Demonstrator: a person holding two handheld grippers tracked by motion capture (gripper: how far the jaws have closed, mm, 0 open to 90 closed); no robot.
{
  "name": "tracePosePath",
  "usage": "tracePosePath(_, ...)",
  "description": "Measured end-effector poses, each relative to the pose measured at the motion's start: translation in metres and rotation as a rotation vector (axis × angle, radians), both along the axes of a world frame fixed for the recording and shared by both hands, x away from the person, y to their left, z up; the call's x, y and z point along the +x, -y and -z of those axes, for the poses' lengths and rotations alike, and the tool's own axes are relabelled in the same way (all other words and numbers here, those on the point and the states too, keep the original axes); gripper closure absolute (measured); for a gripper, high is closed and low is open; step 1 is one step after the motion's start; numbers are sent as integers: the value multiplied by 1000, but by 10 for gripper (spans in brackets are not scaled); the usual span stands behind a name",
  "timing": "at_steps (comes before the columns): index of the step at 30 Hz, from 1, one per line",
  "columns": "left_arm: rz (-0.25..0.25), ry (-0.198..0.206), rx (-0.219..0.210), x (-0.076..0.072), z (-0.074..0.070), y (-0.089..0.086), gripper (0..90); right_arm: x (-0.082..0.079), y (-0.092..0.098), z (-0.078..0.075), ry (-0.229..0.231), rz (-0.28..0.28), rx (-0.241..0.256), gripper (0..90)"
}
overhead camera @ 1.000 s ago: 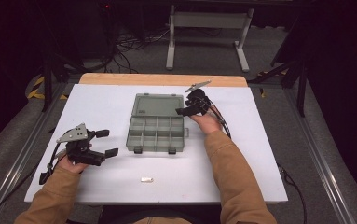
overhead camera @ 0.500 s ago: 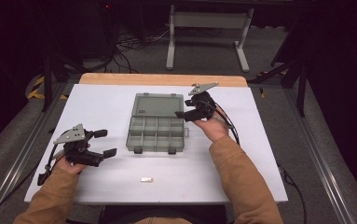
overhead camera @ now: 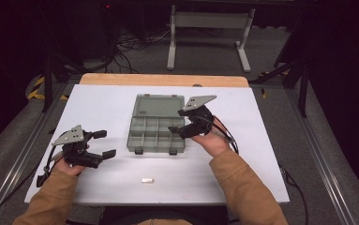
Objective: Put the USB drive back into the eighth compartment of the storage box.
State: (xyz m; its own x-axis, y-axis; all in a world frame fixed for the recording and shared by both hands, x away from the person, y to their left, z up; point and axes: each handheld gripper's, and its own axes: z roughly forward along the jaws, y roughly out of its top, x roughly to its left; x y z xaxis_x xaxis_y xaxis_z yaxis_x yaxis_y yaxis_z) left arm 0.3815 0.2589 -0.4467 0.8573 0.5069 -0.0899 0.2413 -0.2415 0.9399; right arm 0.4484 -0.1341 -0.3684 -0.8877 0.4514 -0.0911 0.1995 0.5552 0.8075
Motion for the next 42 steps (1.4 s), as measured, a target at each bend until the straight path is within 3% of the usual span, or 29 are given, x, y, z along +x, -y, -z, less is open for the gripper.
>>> tracePosePath(20, -1, 7, -1, -1, -1, 0, 101, -46, -21, 4, -19, -152, -57, 236)
tracePosePath(34, -4, 8, 0, -2, -1, -1, 101, -63, -36, 15, -48, -226, -84, 239)
tracePosePath(42, -3, 7, -1, -2, -1, -1, 101, -70, -49, 27, -92, -270, -139, 269)
